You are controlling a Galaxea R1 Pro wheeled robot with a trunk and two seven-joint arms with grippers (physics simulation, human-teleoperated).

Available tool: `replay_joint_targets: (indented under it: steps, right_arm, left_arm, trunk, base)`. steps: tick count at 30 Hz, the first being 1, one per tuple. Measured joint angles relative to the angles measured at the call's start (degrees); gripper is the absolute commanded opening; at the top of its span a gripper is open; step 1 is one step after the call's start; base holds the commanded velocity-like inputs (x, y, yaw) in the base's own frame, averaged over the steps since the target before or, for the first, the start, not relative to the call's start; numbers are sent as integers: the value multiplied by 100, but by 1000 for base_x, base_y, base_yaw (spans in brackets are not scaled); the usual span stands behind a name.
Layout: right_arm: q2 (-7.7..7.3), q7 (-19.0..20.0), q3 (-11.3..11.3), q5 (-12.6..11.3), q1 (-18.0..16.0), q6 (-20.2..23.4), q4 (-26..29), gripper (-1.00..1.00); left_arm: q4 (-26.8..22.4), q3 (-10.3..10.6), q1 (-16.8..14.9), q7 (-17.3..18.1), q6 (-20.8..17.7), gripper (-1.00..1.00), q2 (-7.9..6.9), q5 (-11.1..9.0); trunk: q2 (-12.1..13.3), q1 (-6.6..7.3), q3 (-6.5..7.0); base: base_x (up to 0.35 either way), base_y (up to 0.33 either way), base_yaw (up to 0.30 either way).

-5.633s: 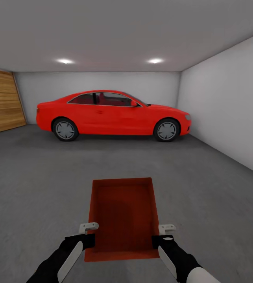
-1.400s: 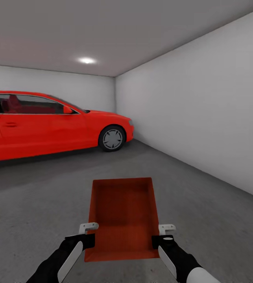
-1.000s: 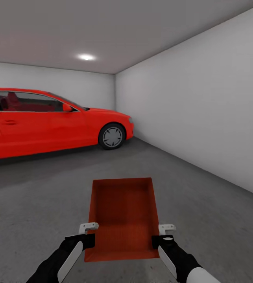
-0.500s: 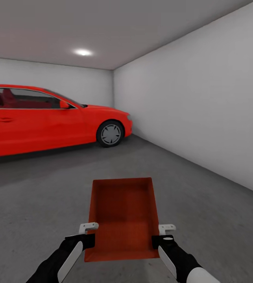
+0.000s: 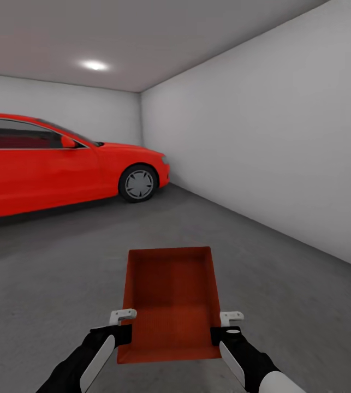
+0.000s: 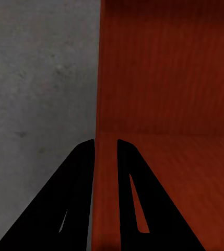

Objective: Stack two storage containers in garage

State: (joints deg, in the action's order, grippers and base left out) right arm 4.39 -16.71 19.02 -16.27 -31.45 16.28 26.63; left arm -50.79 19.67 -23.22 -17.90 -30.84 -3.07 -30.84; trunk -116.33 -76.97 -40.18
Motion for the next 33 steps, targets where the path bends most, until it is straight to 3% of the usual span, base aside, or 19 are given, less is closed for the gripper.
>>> replay_joint_targets:
  steps: [33]
  right_arm:
    - [0, -4, 4, -6, 0, -1, 1, -100]
  left_arm:
    - [0, 0, -1, 0, 0, -100, 0, -1]
  trunk:
    - [0, 0, -157]
  base:
    - [0, 0, -236]
